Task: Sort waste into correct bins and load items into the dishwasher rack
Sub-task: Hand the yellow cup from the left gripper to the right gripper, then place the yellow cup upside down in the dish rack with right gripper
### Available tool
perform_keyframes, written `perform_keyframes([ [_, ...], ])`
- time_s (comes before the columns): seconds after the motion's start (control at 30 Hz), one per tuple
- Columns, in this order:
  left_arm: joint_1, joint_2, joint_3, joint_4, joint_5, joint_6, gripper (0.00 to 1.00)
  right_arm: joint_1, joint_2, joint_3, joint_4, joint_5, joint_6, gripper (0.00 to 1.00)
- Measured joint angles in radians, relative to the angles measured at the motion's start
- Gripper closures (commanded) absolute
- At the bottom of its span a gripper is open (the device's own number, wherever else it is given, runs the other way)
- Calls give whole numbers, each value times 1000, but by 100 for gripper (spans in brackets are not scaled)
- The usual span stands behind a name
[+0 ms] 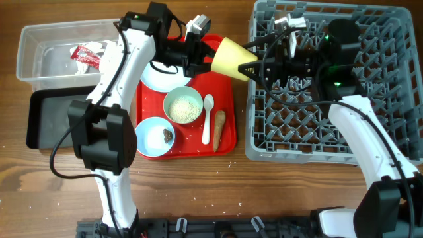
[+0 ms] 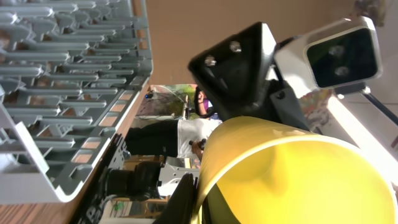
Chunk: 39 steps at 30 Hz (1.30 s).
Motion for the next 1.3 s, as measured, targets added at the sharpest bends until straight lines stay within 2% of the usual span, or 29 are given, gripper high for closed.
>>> perform_keyframes([
  [0.1, 0, 0, 0, 7, 16, -1, 96, -7, 0, 0, 0, 0, 0, 12],
  [0.33, 0, 0, 0, 6, 23, -1, 96, 21, 0, 0, -2, 11, 5, 31],
  [0.5, 9, 0, 0, 6, 21, 0, 96, 42, 2, 0, -3, 67, 7, 35],
  [0.67, 12, 0, 0, 7, 21, 0, 96, 46, 2, 0, -3, 77, 8, 47],
  [0.77, 12, 0, 0, 10, 20, 0, 96, 46, 2, 0, -3, 77, 8, 46],
  [0.8, 12, 0, 0, 10, 21, 0, 96, 46, 2, 0, -3, 77, 8, 36],
  [0.83, 12, 0, 0, 10, 20, 0, 96, 46, 2, 0, -4, 77, 8, 20],
  [0.87, 12, 0, 0, 10, 18, 0, 96, 46, 2, 0, -9, 78, 7, 17],
  [1.07, 9, 0, 0, 13, 23, -1, 96, 62, 2, 0, -108, 66, -24, 20],
  [1.27, 9, 0, 0, 13, 26, -1, 96, 61, 2, 0, -84, 65, -34, 24],
  [1.3, 9, 0, 0, 13, 32, -1, 96, 60, 2, 0, -71, 65, -34, 28],
])
